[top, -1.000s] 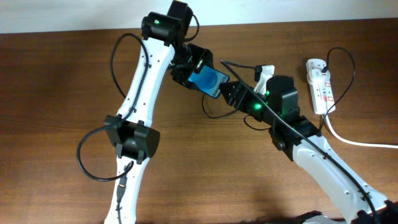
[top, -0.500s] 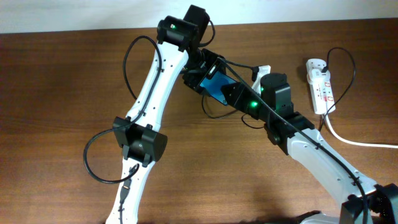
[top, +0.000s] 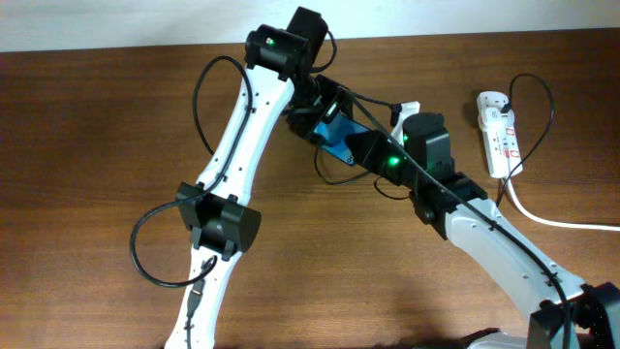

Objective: Plug charger to phone and switch on socket

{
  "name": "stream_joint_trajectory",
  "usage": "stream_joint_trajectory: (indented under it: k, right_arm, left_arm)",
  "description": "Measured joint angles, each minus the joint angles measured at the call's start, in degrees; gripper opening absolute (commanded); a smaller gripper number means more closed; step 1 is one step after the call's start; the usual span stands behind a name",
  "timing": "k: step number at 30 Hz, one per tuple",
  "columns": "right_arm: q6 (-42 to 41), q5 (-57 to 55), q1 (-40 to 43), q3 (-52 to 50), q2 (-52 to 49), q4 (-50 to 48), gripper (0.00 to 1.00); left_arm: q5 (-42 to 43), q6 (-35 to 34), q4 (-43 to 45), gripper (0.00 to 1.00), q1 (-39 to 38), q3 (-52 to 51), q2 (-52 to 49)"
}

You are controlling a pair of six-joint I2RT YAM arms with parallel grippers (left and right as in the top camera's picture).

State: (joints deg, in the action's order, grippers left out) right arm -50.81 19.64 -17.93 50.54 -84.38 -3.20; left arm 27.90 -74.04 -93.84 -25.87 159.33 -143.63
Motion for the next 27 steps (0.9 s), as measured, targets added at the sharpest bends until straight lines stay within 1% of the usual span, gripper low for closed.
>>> stream_joint_trajectory:
  k: [4, 6, 7, 8, 9, 12, 13, 14, 15, 17, 18, 22, 25, 27]
  right_arm:
    - [0.0, -0.2, 0.8, 0.0, 0.0, -0.4, 0.04]
    - [0.1, -0.2, 3.1, 0.0, 0.9, 1.2, 0.04]
    - [0.1, -0.3, 4.2, 0.0, 1.7, 2.3, 0.04]
    - [0.1, -0.3, 5.5, 0.0, 3.4, 4.1, 0.04]
    - [0.2, -0.3, 6.5, 0.0, 5.2, 5.3, 0.04]
    - [0.2, -0.3, 10.2, 0.0, 11.8, 8.1, 0.04]
    - [0.2, -0.3, 10.8, 0.0, 12.7, 8.5, 0.04]
    - [-0.5, -0.3, 11.8, 0.0, 14.4, 9.4, 0.04]
    - [-1.0, -0.2, 12.7, 0.0, 15.8, 9.7, 0.04]
    - [-1.8, 0.0, 14.2, 0.0, 18.8, 10.3, 0.04]
    - [-2.8, 0.2, 15.0, 0.0, 20.1, 11.1, 0.04]
    - [-5.9, 3.2, 18.8, 0.0, 21.0, 10.7, 0.04]
    - [-7.8, 7.0, 19.9, 0.0, 21.1, 4.3, 0.04]
    - [-9.6, 8.3, 19.9, 0.0, 21.1, 2.9, 0.04]
  left_arm:
    - [0.2, -0.4, 0.0, 0.99, 0.0, 0.0, 0.0]
    - [0.2, 2.2, 0.6, 0.99, 0.0, 0.0, 0.0]
    - [0.2, 4.3, 1.3, 0.99, 0.0, 0.0, 0.0]
    - [0.2, 8.5, 2.5, 0.99, 0.0, 0.0, 0.0]
    - [0.2, 10.8, 2.8, 0.99, 0.0, 0.0, 0.0]
    - [0.8, 23.2, 5.4, 0.99, 0.0, 0.0, 0.0]
    - [2.8, 27.2, 7.4, 0.99, 0.0, 0.0, 0.0]
    - [6.9, 33.2, 9.9, 0.99, 0.2, 0.0, 0.0]
    - [10.8, 37.6, 11.1, 0.99, 0.3, 0.0, 0.0]
    - [17.4, 42.5, 13.4, 0.99, 0.9, 0.0, 0.0]
    - [22.9, 44.6, 15.2, 0.99, 2.0, 0.0, 0.0]
    - [43.8, 50.0, 23.1, 0.99, 6.4, 0.0, 0.0]
    - [51.6, 51.4, 24.5, 0.99, 8.5, 0.0, 0.0]
    - [55.6, 52.0, 25.5, 0.99, 9.1, 0.0, 0.0]
